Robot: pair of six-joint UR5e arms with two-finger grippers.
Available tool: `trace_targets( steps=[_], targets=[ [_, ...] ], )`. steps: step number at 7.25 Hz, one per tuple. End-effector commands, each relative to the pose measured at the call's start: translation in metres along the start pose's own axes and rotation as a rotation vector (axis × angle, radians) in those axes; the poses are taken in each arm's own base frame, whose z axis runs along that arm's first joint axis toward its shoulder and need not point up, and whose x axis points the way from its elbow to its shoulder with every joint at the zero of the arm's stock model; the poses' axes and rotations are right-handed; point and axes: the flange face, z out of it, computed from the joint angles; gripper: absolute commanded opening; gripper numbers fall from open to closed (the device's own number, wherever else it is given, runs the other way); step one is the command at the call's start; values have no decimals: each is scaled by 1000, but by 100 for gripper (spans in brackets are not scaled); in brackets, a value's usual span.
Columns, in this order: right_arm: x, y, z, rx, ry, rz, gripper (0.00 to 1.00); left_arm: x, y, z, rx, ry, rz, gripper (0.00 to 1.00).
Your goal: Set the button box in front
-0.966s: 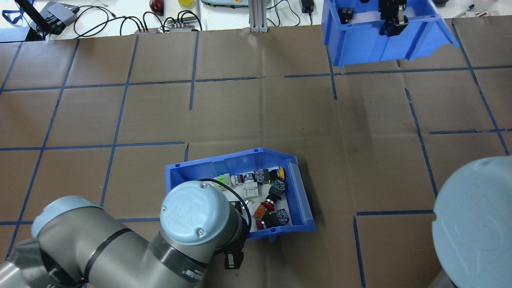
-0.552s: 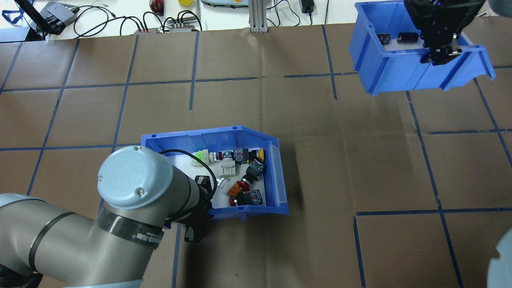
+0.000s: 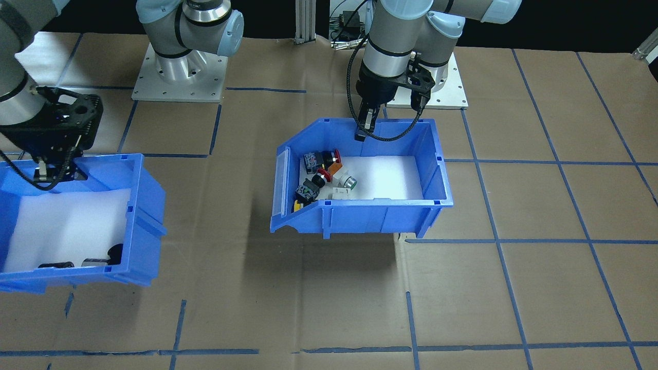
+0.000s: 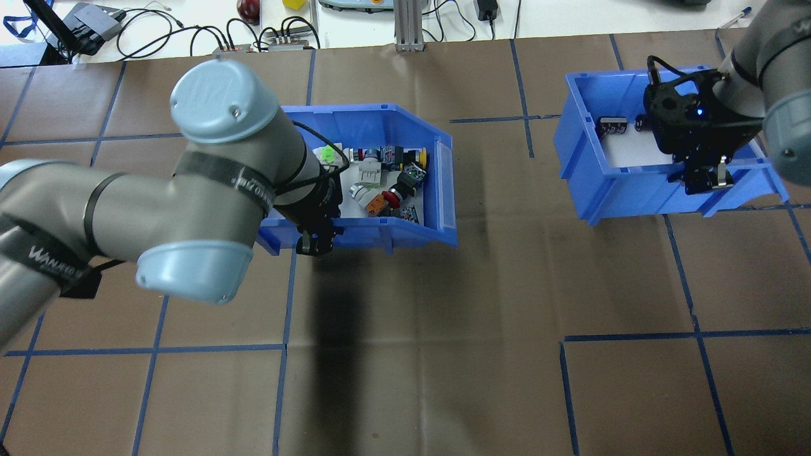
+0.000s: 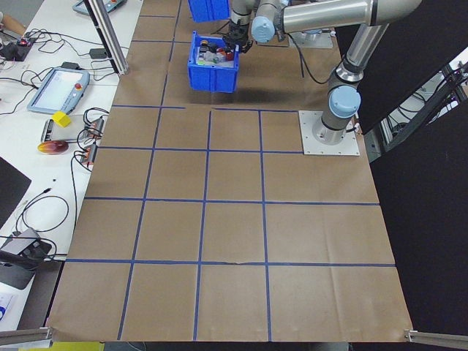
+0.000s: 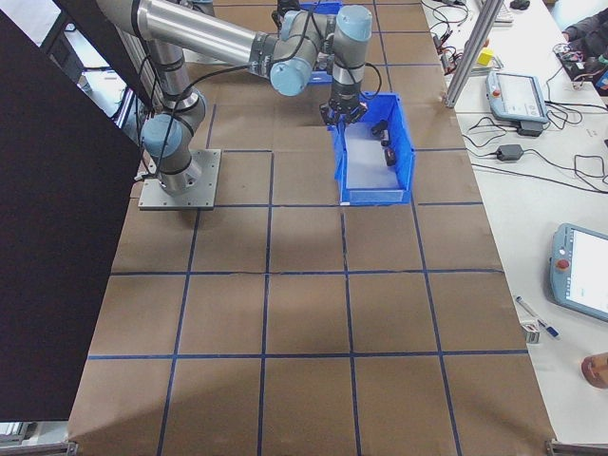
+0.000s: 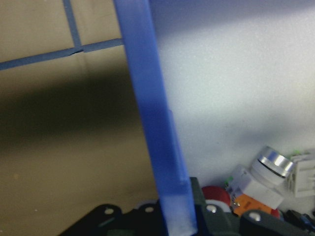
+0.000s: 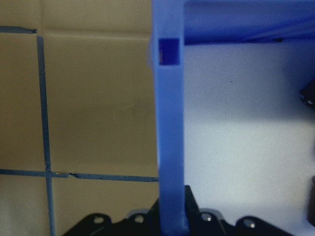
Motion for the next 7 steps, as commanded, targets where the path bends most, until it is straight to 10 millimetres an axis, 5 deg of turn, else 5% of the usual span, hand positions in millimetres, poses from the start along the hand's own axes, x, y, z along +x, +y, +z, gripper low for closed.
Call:
trace_targets(
  steps=[1, 2, 5, 7],
  targets=[
    [-25, -8, 15, -6, -4, 15, 3, 86, 6, 44, -25, 16, -25, 0],
    [-24, -8, 17, -4, -5, 13, 3, 115, 14, 55, -29, 21, -16, 0],
    [-23, -8, 18, 3, -7, 13, 3, 153, 46, 79, -61, 29, 28, 1],
    [-23, -8, 18, -1, -6, 12, 3, 146, 51, 88, -58, -11, 32, 11]
  ],
)
